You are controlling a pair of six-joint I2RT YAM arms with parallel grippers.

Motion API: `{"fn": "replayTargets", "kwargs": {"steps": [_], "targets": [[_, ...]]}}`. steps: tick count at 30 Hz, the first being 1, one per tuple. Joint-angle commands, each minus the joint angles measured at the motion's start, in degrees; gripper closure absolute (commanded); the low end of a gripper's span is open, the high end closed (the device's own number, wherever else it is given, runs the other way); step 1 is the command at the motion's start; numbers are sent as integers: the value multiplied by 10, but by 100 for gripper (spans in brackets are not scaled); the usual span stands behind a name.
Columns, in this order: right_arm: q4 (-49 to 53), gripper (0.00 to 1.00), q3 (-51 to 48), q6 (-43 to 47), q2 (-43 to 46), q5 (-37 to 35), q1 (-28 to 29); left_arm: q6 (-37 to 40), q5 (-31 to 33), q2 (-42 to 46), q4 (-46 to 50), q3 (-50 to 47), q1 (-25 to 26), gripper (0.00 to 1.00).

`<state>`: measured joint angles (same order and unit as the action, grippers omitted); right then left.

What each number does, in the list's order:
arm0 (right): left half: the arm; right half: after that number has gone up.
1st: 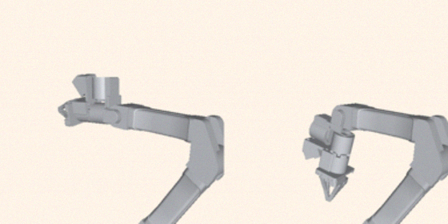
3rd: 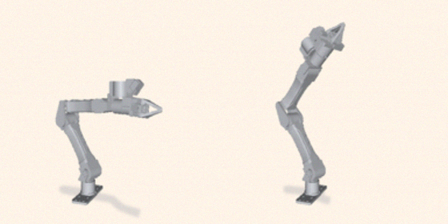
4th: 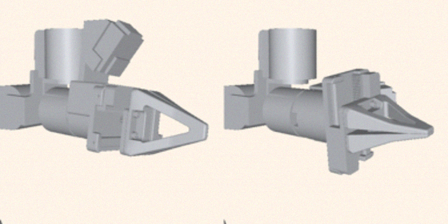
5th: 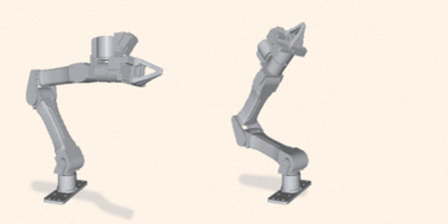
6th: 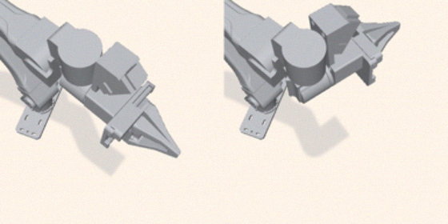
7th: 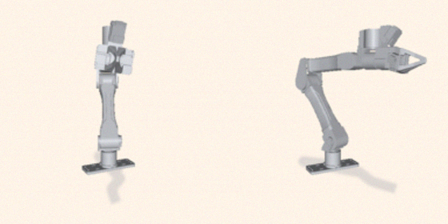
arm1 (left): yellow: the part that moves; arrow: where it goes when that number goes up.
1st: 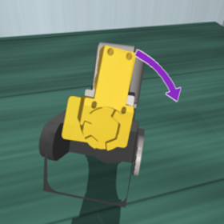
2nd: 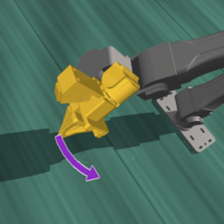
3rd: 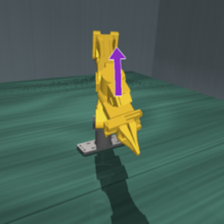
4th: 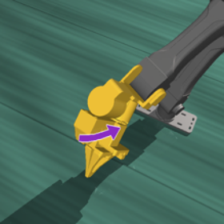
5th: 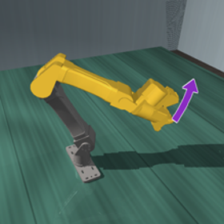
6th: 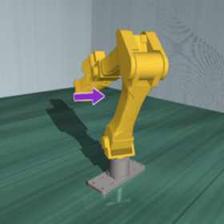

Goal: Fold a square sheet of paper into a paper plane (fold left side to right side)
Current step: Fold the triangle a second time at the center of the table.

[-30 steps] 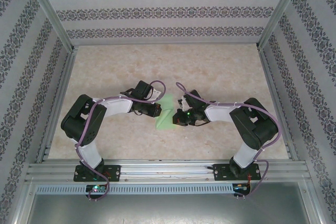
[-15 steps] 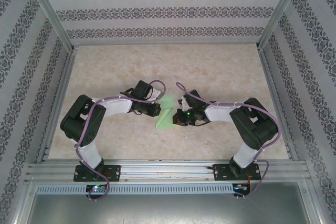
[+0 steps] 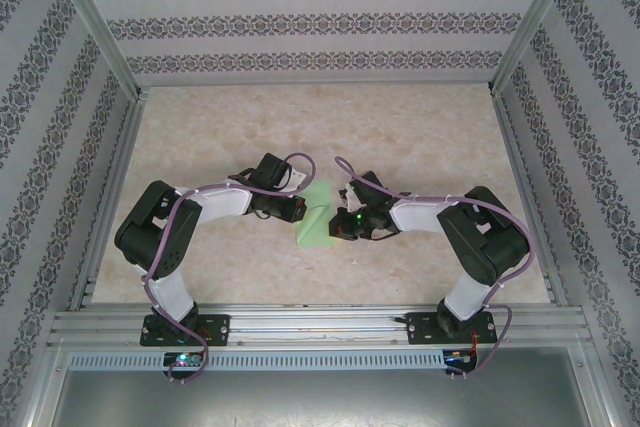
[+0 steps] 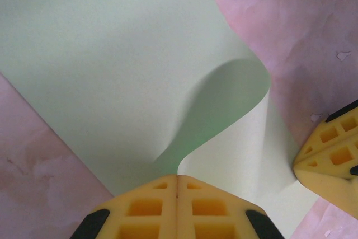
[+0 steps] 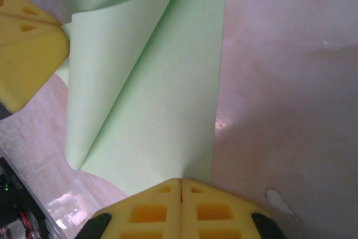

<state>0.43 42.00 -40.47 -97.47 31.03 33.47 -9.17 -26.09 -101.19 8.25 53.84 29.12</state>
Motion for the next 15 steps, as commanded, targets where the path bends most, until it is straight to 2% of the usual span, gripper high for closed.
{"fn": "replayTargets", "kwargs": {"steps": [1,15], "targets": [[28,100,-3,8,-19,-17,-4,14,10,6,7,-9,-9,100],[28,100,-1,7,-25,-13,-3,13,12,-10,-5,-11,-9,100]]}}
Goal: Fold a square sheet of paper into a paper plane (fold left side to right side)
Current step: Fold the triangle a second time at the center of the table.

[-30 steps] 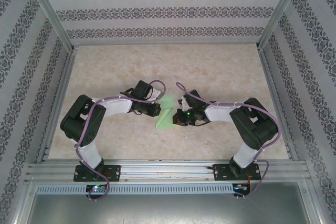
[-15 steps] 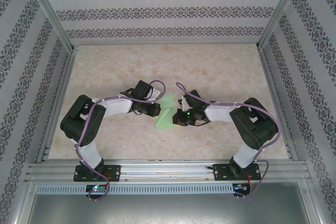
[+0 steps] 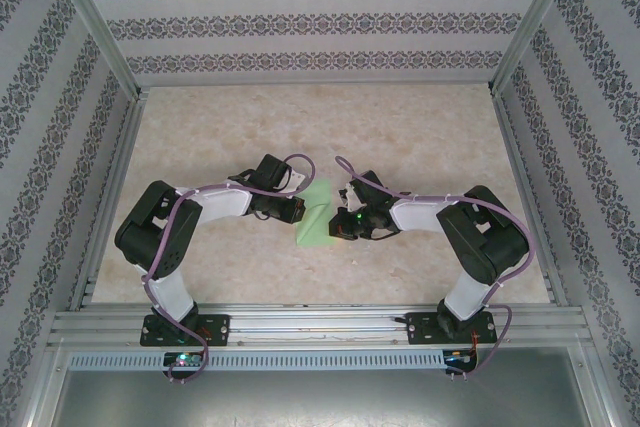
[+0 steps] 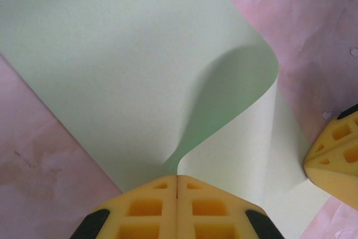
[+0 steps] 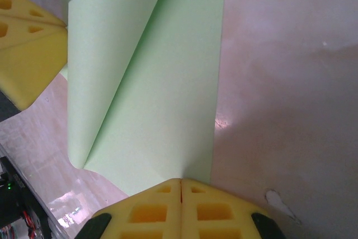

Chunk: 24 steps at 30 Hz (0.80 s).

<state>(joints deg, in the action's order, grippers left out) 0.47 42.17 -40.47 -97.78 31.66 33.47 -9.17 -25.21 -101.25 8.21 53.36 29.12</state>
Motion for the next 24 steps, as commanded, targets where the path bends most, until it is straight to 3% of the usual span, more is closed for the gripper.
{"fn": "replayTargets", "kwargs": {"steps": [1,24], "targets": [[28,100,-2,7,-22,-19,-4,13,3,-11,-6,-7,-9,100],[22,100,2,2,-12,-6,-4,13,-5,-38,-20,-6,-9,100]]}}
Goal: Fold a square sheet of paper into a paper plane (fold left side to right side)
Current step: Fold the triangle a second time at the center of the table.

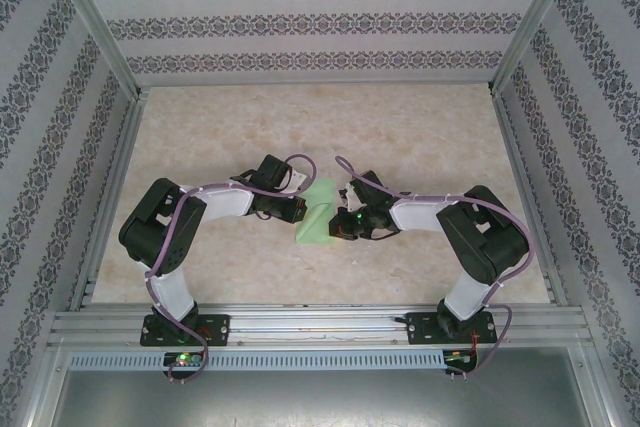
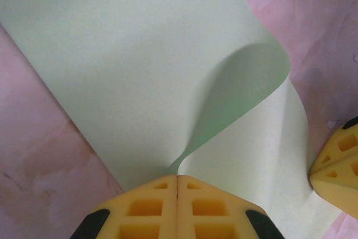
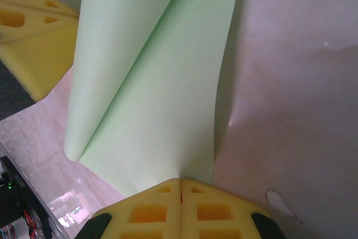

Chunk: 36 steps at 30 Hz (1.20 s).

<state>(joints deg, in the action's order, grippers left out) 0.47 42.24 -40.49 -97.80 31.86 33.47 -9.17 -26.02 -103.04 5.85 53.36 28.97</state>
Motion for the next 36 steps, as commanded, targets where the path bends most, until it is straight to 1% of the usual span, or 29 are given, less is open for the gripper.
{"fn": "replayTargets", "kwargs": {"steps": [1,7,12,19,22,28,36], "targets": [[17,100,1,-1,-6,-3,-4,14,4,-21,4,-7,-8,100],[-13,100,4,-28,47,25,-12,13,6,-27,5,-13,-8,100],[-31,100,11,-44,64,18,-8,13,9,-28,4,-14,-7,100],[-113,100,37,-89,12,-16,23,14,11,-31,5,-16,-7,100],[-142,100,44,-103,-11,-26,27,14,11,-31,6,-15,-8,100],[-150,100,63,-104,-49,-22,33,19,14,-34,12,-9,-7,100],[-157,100,61,-104,-67,-21,35,24,18,-37,20,-3,-7,100]]}}
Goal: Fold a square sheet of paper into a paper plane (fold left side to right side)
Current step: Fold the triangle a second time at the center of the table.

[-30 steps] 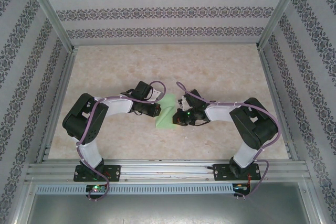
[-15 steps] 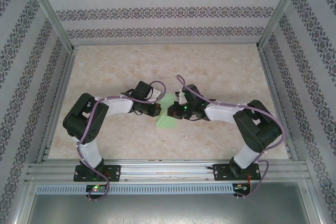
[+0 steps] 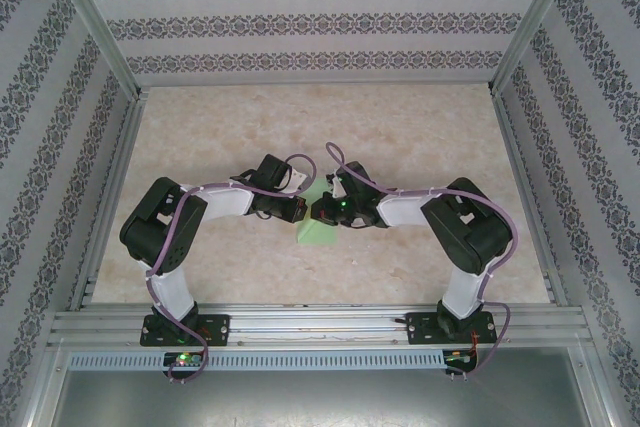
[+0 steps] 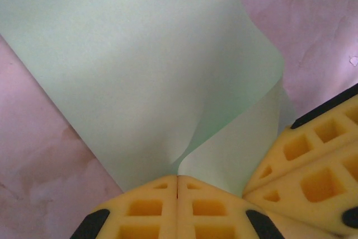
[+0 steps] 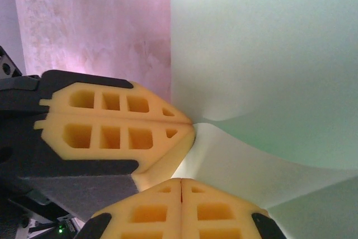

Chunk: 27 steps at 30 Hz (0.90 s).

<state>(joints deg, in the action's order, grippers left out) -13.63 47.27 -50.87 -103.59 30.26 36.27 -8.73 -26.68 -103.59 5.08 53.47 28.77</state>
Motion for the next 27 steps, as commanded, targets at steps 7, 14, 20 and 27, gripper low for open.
{"fn": "replayTargets", "kwargs": {"steps": [7,14,20,27], "targets": [[-9,100,-2,2,-16,-17,7,21,27,-33,29,-2,-6,100],[3,100,-10,9,-15,-32,5,22,28,-32,33,-1,-5,100],[9,100,-14,10,-17,-35,5,22,28,-32,33,0,-5,100],[10,100,-25,12,-19,-43,6,21,28,-32,34,1,-5,100]]}}
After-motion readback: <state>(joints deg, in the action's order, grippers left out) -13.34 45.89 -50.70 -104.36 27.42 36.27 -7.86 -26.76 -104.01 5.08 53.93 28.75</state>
